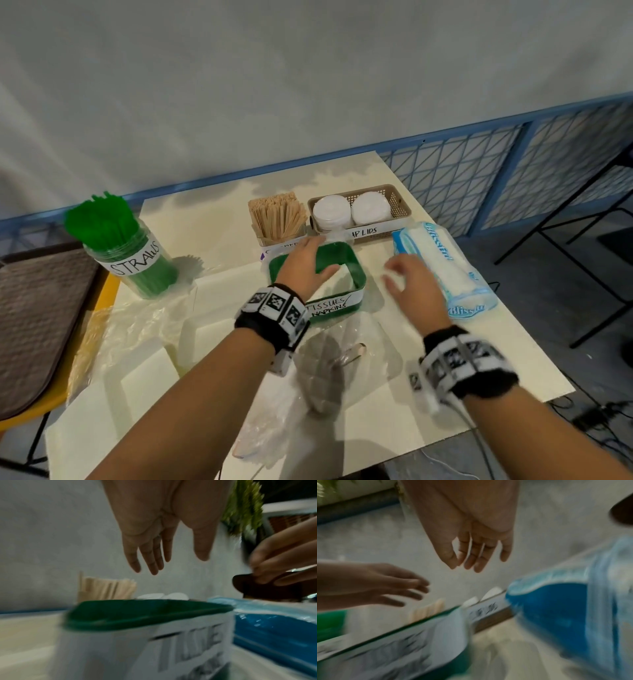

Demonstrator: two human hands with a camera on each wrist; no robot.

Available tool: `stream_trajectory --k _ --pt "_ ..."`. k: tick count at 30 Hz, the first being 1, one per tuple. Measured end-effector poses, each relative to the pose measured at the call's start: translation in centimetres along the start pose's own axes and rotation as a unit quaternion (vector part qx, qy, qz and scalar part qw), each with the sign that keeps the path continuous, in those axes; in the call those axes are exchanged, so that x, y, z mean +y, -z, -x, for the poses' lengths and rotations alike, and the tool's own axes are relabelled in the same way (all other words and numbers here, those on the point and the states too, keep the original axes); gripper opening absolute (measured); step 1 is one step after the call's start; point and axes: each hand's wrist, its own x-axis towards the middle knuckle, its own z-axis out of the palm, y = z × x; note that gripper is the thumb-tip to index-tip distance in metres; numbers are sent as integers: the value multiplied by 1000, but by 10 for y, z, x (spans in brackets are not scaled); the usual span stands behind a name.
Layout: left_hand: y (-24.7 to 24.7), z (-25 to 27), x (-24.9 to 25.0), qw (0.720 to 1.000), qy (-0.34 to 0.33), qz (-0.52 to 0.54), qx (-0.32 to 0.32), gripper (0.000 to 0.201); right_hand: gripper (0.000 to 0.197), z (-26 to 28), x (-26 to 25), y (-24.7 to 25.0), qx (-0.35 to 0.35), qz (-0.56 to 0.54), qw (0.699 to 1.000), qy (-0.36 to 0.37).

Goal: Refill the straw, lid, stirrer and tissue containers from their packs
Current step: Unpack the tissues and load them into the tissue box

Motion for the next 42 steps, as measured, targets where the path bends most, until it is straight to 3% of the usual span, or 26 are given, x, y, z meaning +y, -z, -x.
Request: stream_trajectory --k 3,7,9,11,12,14,17,21,24,26,30,33,38,42 --pt "-19 0 43 997 -27 73 -9 46 36 -35 33 32 4 142 981 -134" --pt "-62 0 79 986 -6 120 -120 50 72 -44 58 35 -133 230 941 -209" --pt "-79 0 85 984 -5 106 -145 51 61 -44 67 30 -170 229 940 -190" --pt "-87 1 87 985 -6 79 -154 51 19 -41 70 28 -183 236 943 -145" --pt "-89 0 86 986 -10 64 -155 50 9 -39 70 30 -193 231 945 -126" --pt "-91 -2 82 987 -22 50 -152 49 32 -32 75 35 -225 230 942 -98" --pt "-92 -6 76 991 -45 57 -109 47 10 -20 77 50 -286 233 929 -32" --pt "-96 -1 75 990 -111 -11 -86 42 8 0 83 67 -363 217 906 17" --pt "-106 7 72 986 -141 -42 -80 43 20 9 84 74 -394 230 890 10" --pt "-115 12 67 981 -149 -102 -71 51 23 9 79 75 -396 209 894 -10" --pt "-116 16 67 994 -84 -34 -53 43 27 6 68 63 -345 149 926 -34" --pt "-110 21 69 994 -32 0 -106 24 37 7 69 46 -291 151 945 -12" --pt "-113 17 65 993 -11 -39 -108 64 66 0 67 27 -286 220 931 -46" --pt "-113 17 60 991 -6 -52 -124 74 84 -14 65 24 -295 279 907 -115"
